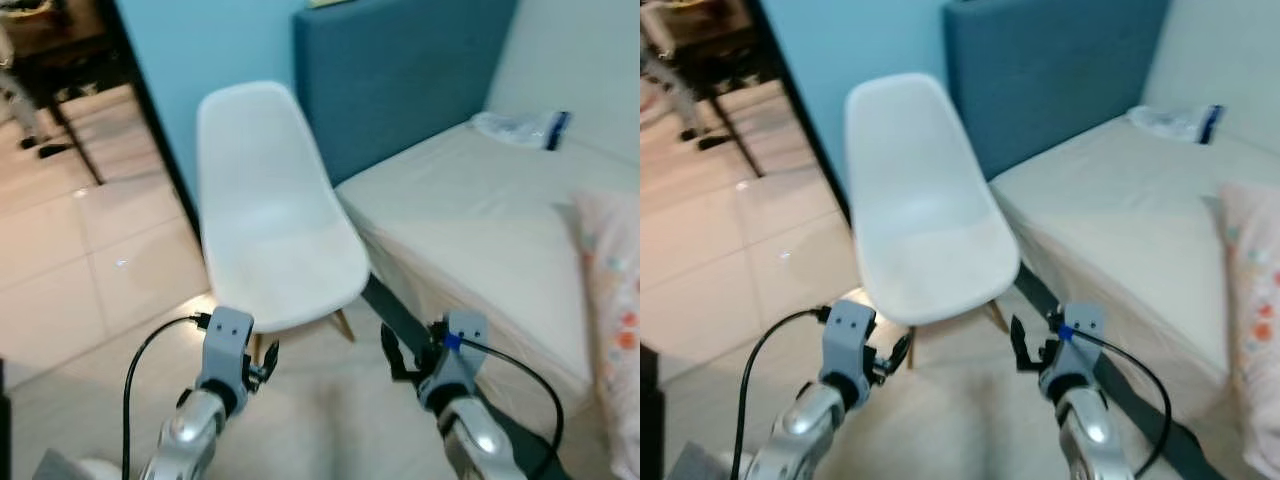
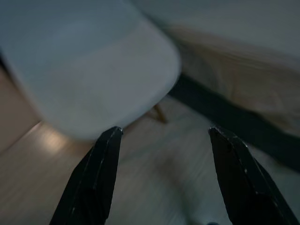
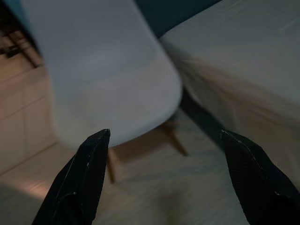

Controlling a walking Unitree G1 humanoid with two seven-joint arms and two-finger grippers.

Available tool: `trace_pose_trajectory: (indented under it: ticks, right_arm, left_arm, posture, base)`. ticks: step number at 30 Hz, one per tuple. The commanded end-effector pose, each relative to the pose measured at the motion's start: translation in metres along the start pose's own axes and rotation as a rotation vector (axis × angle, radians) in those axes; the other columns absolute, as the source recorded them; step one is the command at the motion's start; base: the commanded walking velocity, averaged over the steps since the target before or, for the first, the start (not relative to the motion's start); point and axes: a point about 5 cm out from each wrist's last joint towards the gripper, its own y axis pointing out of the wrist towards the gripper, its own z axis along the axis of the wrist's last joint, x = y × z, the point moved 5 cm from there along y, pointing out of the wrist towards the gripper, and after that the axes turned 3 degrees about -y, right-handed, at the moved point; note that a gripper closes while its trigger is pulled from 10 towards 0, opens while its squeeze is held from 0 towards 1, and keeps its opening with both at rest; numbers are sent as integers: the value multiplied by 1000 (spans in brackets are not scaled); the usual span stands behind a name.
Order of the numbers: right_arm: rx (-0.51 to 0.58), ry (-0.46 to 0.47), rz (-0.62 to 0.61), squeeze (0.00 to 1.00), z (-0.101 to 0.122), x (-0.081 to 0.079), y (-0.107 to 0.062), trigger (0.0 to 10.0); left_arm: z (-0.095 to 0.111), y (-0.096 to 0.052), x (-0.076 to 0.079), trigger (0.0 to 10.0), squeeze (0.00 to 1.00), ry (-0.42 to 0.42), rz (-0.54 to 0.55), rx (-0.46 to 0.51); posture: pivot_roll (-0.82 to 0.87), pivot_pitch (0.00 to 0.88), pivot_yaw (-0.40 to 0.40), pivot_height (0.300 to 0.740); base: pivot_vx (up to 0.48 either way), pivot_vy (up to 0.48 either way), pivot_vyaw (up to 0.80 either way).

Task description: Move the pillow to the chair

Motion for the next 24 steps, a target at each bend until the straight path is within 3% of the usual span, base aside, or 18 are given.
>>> trace_pose_trajectory:
  ticks: [1, 8, 14, 24]
  right_arm:
    - [-19, 17, 6, 0, -5, -5, -1, 10000]
    - [-16, 12, -28, 0, -3, 6, 3, 10000]
    - [-3, -7, -78, 0, 2, 24, 9, 10000]
    - [-11, -11, -53, 0, 0, 14, 12, 10000]
  left_arm:
    - [-9, -4, -4, 10000, 0, -7, 12, -29]
    - [-3, 0, 1, 10000, 0, -13, -4, -2]
    - [-4, 0, 4, 10000, 0, -34, -16, -5]
    - [-3, 6, -4, 10000, 0, -54, 28, -2]
  posture:
    - [-87, 113, 82, 740]
    - [-87, 116, 77, 740]
    - [-83, 113, 75, 740]
    - [-83, 104, 62, 740]
  base:
    - [0, 0, -712]
    - [0, 0, -712]
    - [0, 0, -711]
    - [0, 0, -710]
